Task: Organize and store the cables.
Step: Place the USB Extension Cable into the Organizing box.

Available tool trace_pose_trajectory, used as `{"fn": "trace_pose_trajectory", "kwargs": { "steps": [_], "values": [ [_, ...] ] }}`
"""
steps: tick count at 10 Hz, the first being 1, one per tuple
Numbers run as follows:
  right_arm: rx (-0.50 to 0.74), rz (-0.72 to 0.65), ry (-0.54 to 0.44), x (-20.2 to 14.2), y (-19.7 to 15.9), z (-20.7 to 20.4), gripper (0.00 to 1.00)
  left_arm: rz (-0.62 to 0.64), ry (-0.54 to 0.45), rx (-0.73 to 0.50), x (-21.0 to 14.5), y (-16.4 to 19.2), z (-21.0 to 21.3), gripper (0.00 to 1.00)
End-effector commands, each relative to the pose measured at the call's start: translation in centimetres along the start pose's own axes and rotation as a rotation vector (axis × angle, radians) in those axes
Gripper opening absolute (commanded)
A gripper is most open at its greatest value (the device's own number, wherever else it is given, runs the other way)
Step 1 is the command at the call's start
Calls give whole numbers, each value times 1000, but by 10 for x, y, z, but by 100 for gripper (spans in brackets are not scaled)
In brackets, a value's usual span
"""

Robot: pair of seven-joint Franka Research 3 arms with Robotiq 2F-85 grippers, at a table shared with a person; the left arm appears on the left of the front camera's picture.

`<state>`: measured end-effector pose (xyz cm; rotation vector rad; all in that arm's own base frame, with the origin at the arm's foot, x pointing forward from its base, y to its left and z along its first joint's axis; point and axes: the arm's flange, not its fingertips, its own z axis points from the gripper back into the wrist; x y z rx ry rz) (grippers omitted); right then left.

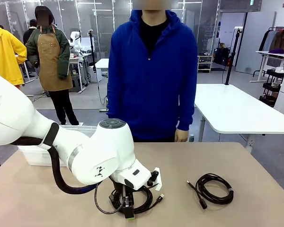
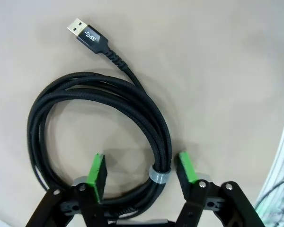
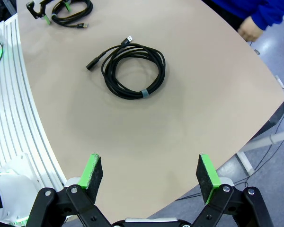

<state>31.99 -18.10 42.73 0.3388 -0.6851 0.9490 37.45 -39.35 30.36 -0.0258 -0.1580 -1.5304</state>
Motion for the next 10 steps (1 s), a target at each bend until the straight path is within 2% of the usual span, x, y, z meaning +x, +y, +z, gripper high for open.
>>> {"fn": "trace_pose_trajectory", "kwargs": {
  "steps": [1, 3, 4, 6, 8, 9, 10],
  "values": [
    [-1, -2, -11, 0, 1, 0, 100, 6, -1, 23, 5, -1, -2, 0],
    [-1, -2, -11, 0, 1, 0, 100, 19, 12, -7, 6, -3, 0, 0],
    [-1, -2, -11, 0, 1, 0, 100, 20, 11, -42, 6, -3, 0, 3],
    [-1, -2, -11, 0, 1, 0, 100, 34, 26, -54, 5, -3, 6, 0],
    [-1, -2, -11, 0, 1, 0, 100, 11, 3, -86, 2, -3, 26, 0],
    [-1, -2, -11, 0, 1, 0, 100, -54, 16, -163, -1, -2, 40, 0],
    [-1, -2, -11, 0, 1, 0, 100, -57, 40, -162, -5, 3, 57, 0]
  ]
}}
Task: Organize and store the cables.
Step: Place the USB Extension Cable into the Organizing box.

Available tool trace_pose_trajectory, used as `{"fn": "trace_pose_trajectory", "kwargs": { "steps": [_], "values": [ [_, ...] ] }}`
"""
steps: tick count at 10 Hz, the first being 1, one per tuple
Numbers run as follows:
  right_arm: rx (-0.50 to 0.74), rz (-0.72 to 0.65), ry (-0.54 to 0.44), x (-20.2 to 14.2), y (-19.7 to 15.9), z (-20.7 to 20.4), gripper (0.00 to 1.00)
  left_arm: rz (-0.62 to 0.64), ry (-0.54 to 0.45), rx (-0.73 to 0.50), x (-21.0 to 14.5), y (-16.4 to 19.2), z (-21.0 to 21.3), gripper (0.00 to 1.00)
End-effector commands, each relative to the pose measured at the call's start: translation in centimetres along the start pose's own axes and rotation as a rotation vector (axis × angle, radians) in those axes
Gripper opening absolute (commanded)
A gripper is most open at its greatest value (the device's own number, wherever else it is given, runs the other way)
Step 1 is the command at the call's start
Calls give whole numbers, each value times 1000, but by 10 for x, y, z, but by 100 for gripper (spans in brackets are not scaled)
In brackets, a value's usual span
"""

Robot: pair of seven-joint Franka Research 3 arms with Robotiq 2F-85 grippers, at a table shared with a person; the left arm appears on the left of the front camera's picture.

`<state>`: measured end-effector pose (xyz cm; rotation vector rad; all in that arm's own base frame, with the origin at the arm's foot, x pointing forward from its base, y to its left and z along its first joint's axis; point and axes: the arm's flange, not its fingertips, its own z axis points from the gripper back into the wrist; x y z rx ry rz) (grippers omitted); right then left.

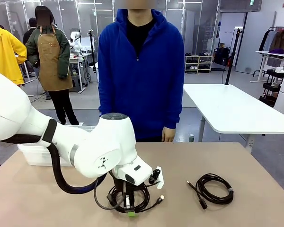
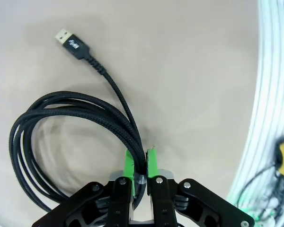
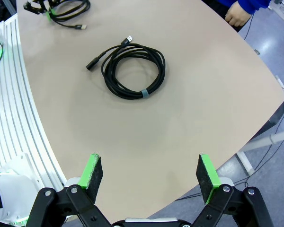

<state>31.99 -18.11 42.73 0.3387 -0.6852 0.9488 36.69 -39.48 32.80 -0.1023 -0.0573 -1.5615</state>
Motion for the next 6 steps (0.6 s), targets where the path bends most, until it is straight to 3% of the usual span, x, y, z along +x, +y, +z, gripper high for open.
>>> {"fn": "trace_pose_trajectory", "kwargs": {
  "steps": [1, 3, 6],
  "values": [
    [-1, -2, -11, 0, 1, 0, 100, -82, -8, -77, -14, 6, 57, 0],
    [-1, -2, -11, 0, 1, 0, 100, -83, -35, -60, -22, 7, 92, 0],
    [-1, -2, -11, 0, 1, 0, 100, -93, -119, -87, -33, 7, 79, 0]
  ]
}}
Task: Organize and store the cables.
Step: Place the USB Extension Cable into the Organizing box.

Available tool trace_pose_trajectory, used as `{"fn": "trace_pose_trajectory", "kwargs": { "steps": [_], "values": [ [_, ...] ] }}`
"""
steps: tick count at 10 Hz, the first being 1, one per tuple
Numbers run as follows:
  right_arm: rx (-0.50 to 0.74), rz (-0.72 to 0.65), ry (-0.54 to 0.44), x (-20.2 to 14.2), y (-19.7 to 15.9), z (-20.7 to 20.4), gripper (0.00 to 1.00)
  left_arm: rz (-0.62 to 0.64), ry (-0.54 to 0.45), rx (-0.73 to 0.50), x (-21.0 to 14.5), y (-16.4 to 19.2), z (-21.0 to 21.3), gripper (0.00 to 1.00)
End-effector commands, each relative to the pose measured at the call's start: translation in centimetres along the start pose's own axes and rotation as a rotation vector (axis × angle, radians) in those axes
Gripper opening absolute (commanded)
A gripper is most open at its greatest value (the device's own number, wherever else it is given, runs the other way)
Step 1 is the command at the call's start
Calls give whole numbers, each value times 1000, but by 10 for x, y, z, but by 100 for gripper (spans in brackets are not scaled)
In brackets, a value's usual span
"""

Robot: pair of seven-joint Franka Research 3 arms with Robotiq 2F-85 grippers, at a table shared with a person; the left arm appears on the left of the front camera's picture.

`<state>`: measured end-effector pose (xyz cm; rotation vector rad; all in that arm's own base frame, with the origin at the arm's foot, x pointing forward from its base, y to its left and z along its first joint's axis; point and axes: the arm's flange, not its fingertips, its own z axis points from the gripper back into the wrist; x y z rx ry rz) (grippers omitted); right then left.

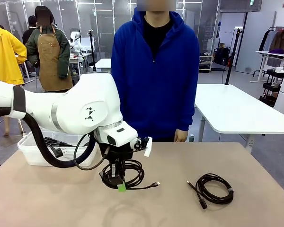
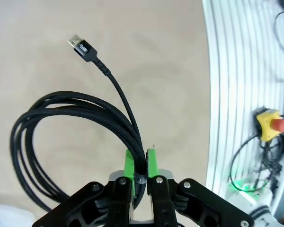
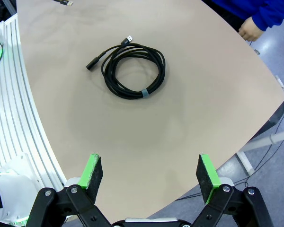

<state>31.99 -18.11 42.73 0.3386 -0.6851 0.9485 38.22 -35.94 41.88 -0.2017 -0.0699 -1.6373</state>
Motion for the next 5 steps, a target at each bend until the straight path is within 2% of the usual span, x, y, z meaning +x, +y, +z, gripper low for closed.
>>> {"fn": "trace_pose_trajectory", "kwargs": {
  "steps": [1, 2, 4, 5],
  "values": [
    [-1, -1, -11, 0, 1, 0, 100, -62, -77, -47, -8, -4, -29, 0],
    [-1, -1, -11, 0, 1, 0, 100, 0, 0, 0, 0, 0, 0, 0],
    [-1, -1, -11, 0, 1, 0, 100, 0, 0, 0, 0, 0, 0, 0],
    [-1, -1, -11, 0, 1, 0, 100, -15, -20, -24, -3, 0, -13, 12]
  ]
}}
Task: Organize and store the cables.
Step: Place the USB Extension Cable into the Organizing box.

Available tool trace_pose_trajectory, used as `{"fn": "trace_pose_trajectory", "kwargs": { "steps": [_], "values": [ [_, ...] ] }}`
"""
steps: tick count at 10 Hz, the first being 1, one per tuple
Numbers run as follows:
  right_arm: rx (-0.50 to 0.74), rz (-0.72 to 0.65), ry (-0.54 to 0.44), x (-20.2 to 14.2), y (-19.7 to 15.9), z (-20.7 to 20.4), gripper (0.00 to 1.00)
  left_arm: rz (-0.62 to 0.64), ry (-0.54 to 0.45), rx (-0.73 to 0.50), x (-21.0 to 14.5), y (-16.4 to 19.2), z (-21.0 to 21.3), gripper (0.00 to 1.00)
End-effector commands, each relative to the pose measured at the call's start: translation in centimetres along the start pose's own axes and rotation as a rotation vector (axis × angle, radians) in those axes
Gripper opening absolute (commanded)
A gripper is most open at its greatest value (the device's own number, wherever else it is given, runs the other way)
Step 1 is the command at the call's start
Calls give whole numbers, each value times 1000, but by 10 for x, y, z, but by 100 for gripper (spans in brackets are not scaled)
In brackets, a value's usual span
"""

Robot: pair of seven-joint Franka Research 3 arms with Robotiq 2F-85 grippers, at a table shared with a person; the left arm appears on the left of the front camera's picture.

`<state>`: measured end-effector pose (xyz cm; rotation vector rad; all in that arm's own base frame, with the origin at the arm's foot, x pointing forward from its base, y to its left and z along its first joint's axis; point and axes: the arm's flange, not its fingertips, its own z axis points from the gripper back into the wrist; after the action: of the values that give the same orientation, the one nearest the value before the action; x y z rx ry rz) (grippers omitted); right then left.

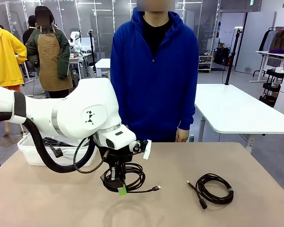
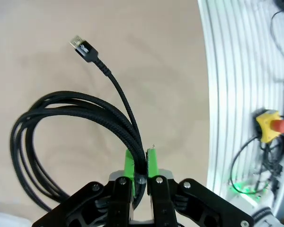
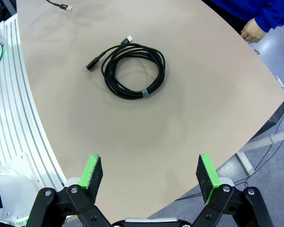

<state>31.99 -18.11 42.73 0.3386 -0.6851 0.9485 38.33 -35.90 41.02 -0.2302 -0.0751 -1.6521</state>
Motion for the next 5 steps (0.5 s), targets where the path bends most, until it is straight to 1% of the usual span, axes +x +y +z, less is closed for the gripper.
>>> {"fn": "trace_pose_trajectory", "kwargs": {
  "steps": [1, 3, 4, 5],
  "values": [
    [-1, -1, -11, 0, 1, 0, 100, -49, 14, 59, -5, -4, 16, 12],
    [-1, -1, -11, 0, 1, 0, 100, -170, 67, 119, -37, -7, 60, 12],
    [-1, -1, -11, 0, 1, 0, 100, -163, 73, 125, -48, -6, 76, 12],
    [-1, -1, -11, 0, 1, 0, 100, -178, 39, 115, -66, 0, 101, 12]
  ]
}}
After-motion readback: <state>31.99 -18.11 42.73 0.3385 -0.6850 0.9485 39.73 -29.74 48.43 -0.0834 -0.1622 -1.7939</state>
